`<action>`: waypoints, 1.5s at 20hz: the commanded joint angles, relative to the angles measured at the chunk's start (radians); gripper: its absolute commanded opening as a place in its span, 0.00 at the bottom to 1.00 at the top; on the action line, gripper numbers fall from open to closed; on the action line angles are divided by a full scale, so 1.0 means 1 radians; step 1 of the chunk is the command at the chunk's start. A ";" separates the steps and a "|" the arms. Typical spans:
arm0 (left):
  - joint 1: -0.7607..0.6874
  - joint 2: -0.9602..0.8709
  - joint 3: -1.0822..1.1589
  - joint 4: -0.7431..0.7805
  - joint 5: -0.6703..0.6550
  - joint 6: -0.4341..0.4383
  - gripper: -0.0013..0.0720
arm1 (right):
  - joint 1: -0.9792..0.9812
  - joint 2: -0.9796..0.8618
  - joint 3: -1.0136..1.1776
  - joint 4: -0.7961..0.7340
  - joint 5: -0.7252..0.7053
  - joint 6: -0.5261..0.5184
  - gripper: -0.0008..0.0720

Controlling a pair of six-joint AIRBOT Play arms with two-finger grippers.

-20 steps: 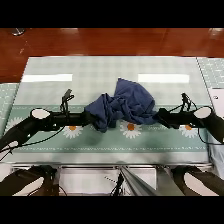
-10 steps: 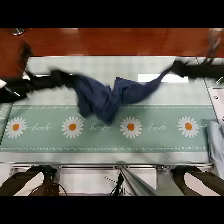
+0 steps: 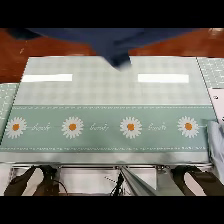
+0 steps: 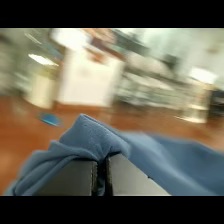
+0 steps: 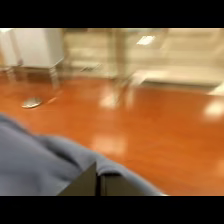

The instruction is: Fold the shirts.

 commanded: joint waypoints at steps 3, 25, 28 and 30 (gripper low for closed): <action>-0.018 0.188 0.053 0.465 -0.027 -0.133 0.05 | 0.000 0.211 0.034 -0.245 0.342 0.064 0.05; -0.520 -0.375 -0.802 0.375 0.237 -0.238 0.23 | -0.001 -0.172 -1.216 -0.188 -0.409 0.291 0.05; -0.480 -0.410 -0.746 0.429 0.077 -0.229 0.97 | -0.017 -0.315 -1.102 -0.137 -0.311 0.247 0.84; -0.378 -0.407 -0.664 0.536 -0.101 -0.220 0.98 | -0.073 -0.339 -1.011 -0.143 -0.194 0.180 0.87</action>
